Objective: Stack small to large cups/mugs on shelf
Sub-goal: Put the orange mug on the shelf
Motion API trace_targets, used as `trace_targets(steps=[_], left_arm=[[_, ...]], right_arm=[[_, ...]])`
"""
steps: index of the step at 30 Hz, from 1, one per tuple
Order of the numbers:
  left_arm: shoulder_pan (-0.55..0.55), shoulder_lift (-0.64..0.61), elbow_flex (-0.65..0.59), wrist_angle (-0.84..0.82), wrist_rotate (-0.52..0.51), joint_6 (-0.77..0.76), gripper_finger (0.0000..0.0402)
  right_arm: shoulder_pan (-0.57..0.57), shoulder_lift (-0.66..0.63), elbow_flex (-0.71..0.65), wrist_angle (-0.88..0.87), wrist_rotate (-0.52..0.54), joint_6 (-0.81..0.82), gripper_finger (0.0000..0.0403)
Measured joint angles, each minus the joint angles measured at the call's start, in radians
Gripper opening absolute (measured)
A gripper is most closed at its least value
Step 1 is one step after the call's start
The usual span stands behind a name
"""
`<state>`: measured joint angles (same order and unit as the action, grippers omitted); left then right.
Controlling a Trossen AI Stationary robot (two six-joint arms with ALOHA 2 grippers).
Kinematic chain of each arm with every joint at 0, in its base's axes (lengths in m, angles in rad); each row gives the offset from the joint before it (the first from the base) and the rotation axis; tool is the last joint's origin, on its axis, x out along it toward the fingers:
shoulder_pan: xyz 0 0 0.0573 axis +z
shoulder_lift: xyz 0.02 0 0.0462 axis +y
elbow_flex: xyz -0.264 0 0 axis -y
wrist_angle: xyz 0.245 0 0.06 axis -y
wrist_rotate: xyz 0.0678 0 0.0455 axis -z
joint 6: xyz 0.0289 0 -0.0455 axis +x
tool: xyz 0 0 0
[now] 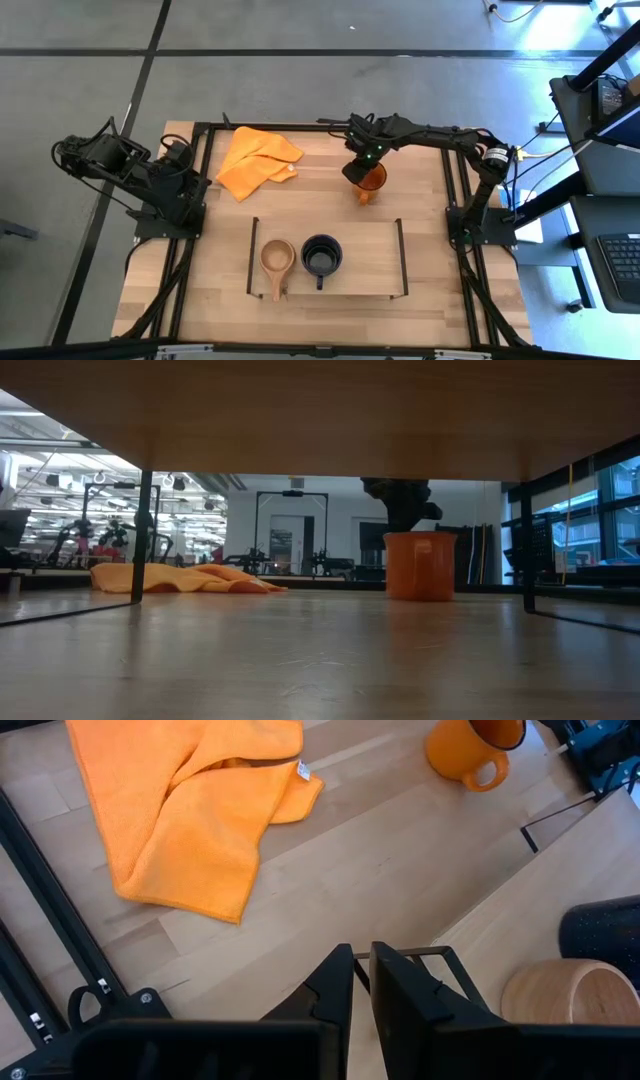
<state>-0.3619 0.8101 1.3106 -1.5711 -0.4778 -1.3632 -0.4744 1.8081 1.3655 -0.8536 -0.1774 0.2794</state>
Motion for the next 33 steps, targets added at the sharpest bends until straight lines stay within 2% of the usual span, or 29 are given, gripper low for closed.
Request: trace_targets(steps=[12,22,25,29,33], left_arm=[[0.000,0.000,0.000,0.000,0.000,0.000,0.0032],[0.000,0.000,0.000,0.000,0.000,0.005,0.0032],[0.000,0.000,0.000,0.000,0.000,0.005,0.0032],[0.000,0.000,0.000,0.000,0.000,0.005,0.0032],[0.000,0.000,0.000,0.000,0.000,0.007,0.0032]], right_arm=[[0.016,0.001,0.050,0.035,-0.014,-0.117,0.0015],[0.036,0.001,0.132,0.026,0.002,-0.102,0.0016],[0.047,0.001,0.184,-0.009,0.116,-0.100,0.0028],[0.018,0.001,0.238,-0.148,0.296,-0.074,0.0061],[-0.050,0.001,0.234,-0.276,0.300,-0.044,0.0106]])
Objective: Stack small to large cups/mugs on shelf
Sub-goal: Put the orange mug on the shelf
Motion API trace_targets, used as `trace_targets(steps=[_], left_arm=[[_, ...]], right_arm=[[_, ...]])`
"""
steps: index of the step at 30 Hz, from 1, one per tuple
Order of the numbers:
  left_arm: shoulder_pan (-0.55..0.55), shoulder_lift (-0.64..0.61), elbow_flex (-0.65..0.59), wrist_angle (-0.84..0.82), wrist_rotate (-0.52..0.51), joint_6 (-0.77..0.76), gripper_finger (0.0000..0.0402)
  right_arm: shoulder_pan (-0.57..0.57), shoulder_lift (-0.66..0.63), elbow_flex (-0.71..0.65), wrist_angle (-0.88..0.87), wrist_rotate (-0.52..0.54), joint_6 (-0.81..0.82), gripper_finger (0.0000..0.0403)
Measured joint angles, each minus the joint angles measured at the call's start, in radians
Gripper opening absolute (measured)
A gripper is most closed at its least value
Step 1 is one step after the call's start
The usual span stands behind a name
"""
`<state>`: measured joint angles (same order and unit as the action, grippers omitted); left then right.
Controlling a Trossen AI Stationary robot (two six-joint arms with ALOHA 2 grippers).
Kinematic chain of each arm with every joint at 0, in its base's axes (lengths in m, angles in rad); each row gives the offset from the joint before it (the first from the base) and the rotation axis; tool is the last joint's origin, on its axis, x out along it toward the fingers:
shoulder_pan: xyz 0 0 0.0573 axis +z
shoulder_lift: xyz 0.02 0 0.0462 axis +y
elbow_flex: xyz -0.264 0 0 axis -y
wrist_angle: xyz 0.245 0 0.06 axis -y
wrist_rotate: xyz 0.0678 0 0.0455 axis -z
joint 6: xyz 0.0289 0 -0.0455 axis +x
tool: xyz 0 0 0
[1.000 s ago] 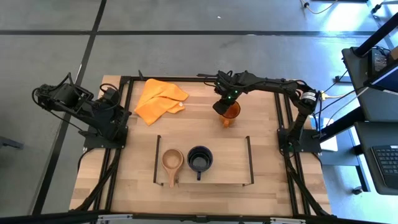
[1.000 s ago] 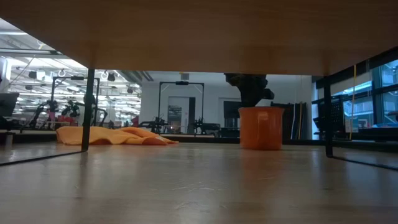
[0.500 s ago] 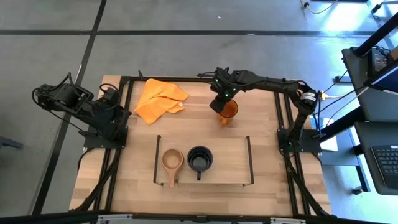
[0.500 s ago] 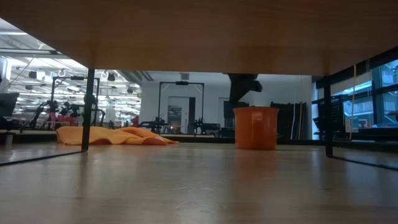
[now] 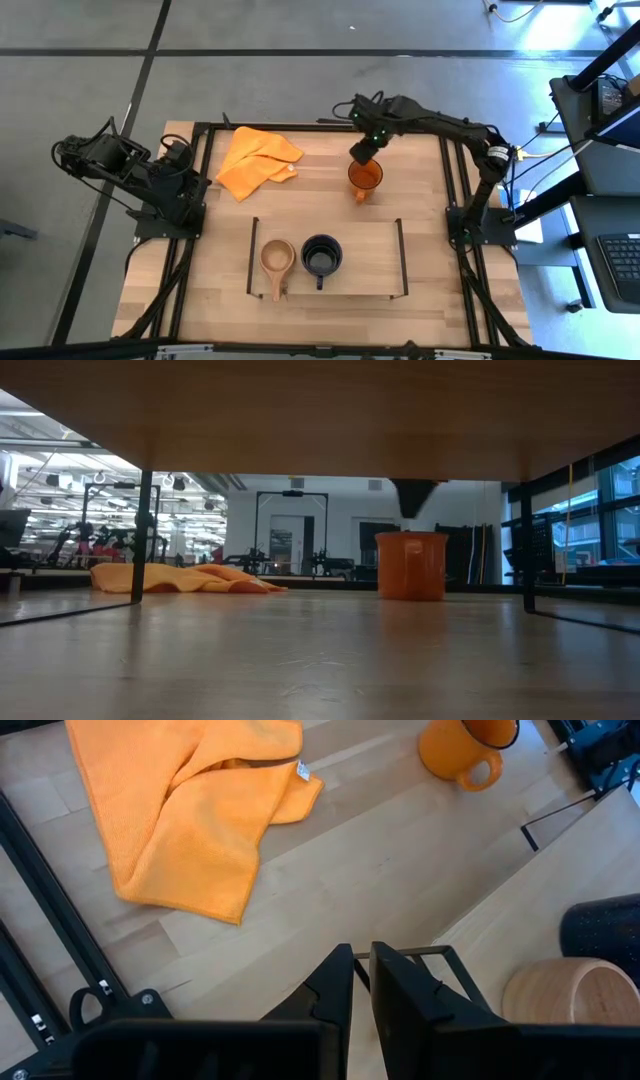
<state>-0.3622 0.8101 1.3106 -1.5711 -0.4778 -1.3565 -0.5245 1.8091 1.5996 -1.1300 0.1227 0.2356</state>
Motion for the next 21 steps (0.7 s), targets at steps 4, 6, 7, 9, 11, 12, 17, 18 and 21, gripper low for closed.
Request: trace_targets(steps=[4,6,7,9,11,12,17,18,21], left_arm=[[0.000,0.000,0.000,0.000,0.000,0.005,0.0032],[0.000,0.000,0.000,0.000,0.000,0.009,0.0032],[0.000,0.000,0.000,0.000,0.000,0.012,0.0032],[0.000,0.000,0.000,0.000,0.000,0.016,0.0032],[0.000,0.000,0.000,0.000,0.000,0.017,0.0032],[0.000,0.000,0.000,0.000,0.000,0.017,0.0032],[0.000,-0.001,0.000,0.000,0.000,0.017,0.0032],[0.000,-0.001,0.000,0.000,0.000,0.016,0.0032],[0.000,-0.001,0.000,0.000,0.000,0.016,0.0032]], right_arm=[[-0.064,0.000,-0.044,-0.042,-0.116,0.019,0.0155],[-0.079,0.000,-0.067,-0.042,-0.150,0.019,0.0176],[-0.084,0.000,-0.078,-0.044,-0.159,0.019,0.0185],[-0.090,0.000,-0.096,-0.044,-0.185,0.018,0.0201],[-0.092,0.000,-0.114,-0.042,-0.205,0.018,0.0211],[-0.092,0.000,-0.123,-0.042,-0.205,0.016,0.0215],[-0.092,0.000,-0.169,-0.041,-0.226,0.013,0.0222],[-0.089,0.000,-0.176,-0.036,-0.232,0.014,0.0222],[-0.085,0.000,-0.196,-0.016,-0.232,0.016,0.0222]])
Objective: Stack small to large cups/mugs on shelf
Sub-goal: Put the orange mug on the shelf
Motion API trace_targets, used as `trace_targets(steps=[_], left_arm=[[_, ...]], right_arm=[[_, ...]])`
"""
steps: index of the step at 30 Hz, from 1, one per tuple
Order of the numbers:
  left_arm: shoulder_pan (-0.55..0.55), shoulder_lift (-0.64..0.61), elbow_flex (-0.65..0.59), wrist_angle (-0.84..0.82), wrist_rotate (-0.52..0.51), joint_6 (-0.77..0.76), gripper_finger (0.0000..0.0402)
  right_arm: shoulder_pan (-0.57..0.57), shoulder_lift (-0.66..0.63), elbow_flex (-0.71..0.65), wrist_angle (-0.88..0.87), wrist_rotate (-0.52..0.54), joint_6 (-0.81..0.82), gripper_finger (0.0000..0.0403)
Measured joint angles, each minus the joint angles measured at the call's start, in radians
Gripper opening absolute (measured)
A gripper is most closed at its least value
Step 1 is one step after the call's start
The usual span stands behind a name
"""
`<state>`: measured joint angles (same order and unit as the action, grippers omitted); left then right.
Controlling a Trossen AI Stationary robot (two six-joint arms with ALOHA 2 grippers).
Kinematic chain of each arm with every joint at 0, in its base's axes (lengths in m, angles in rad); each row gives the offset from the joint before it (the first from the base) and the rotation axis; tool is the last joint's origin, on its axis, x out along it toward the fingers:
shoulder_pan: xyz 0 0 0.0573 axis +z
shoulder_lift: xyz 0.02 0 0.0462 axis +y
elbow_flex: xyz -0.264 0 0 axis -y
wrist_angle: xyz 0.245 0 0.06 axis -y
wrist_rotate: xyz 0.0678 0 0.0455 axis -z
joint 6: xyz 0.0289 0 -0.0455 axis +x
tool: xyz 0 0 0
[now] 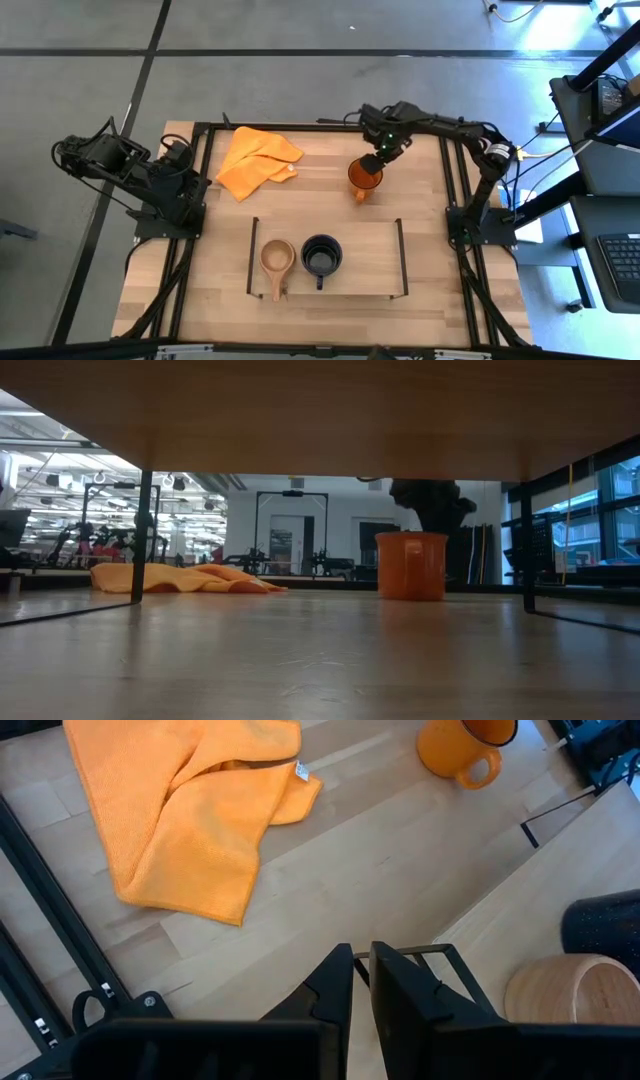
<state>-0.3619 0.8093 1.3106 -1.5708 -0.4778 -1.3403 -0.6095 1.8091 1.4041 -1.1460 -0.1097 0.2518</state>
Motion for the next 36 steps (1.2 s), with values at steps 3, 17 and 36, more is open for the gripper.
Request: trace_targets(steps=[3,17,36], left_arm=[[0.000,0.000,0.000,0.000,0.000,0.000,0.0032],[0.000,0.000,0.000,0.000,0.000,-0.018,0.0032],[0.000,0.000,0.000,0.000,-0.007,-0.018,0.0032]], right_arm=[[0.005,-0.001,-0.021,0.029,-0.024,0.008,0.0222],[0.026,-0.001,-0.034,0.152,-0.012,0.059,0.0179],[0.026,-0.003,-0.032,0.148,-0.004,0.058,0.0034]])
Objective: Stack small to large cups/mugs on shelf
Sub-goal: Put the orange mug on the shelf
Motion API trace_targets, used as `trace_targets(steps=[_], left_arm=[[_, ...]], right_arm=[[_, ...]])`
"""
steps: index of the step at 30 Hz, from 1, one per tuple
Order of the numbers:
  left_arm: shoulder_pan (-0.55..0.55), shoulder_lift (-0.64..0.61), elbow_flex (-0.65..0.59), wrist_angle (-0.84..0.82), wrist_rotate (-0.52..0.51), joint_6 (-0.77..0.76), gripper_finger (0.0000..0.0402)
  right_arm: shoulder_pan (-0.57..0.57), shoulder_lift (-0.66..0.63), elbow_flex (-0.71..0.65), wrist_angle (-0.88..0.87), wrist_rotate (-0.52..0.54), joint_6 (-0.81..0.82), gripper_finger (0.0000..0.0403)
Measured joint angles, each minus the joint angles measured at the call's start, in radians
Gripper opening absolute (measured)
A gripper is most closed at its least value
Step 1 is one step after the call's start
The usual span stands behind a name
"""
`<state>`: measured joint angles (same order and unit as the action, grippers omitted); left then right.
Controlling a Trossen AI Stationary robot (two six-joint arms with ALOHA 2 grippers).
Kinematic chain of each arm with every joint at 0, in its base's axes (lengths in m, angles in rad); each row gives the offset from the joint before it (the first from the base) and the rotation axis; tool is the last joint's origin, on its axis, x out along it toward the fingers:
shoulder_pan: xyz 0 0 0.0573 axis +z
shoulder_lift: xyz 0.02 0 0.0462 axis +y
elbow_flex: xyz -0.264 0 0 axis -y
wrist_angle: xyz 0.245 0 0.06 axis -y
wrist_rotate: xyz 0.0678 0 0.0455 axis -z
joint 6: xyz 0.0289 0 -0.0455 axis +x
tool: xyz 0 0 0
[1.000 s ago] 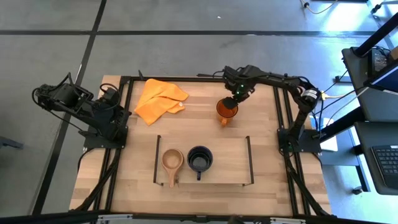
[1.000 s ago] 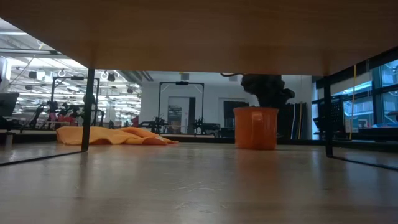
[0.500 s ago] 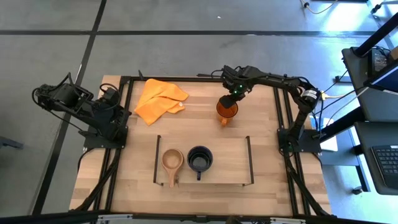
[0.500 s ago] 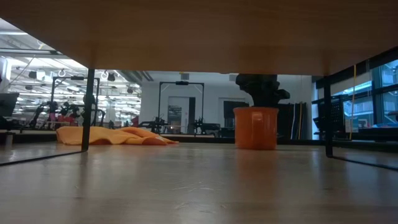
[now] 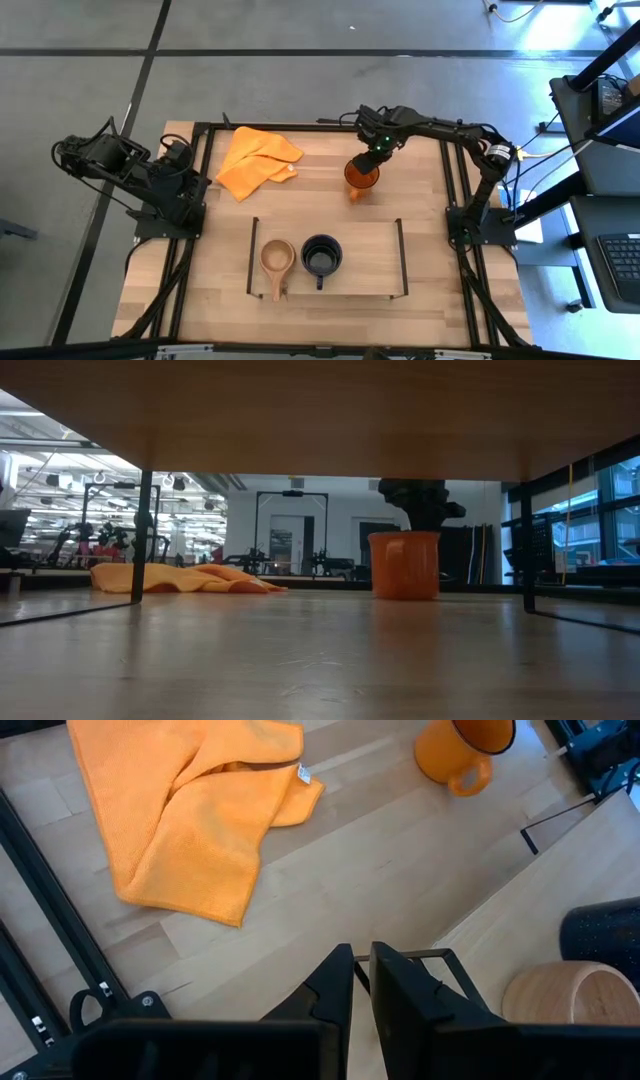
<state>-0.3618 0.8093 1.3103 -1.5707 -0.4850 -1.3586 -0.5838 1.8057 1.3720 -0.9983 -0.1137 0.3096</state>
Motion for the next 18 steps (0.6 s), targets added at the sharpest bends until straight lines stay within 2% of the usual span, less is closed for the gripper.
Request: trace_targets(steps=[5,10,18], left_arm=[[0.000,0.000,0.000,0.000,0.000,0.000,0.0032],[0.000,0.000,0.000,0.000,0.000,0.000,0.0032],[0.000,0.000,0.000,0.000,-0.001,0.011,0.0032]], right_arm=[[0.001,0.004,0.033,-0.024,0.020,0.004,0.0046],[0.000,0.005,0.122,-0.073,0.066,-0.040,0.0020],[-0.009,0.005,0.334,-0.321,0.075,-0.077,0.0022]])
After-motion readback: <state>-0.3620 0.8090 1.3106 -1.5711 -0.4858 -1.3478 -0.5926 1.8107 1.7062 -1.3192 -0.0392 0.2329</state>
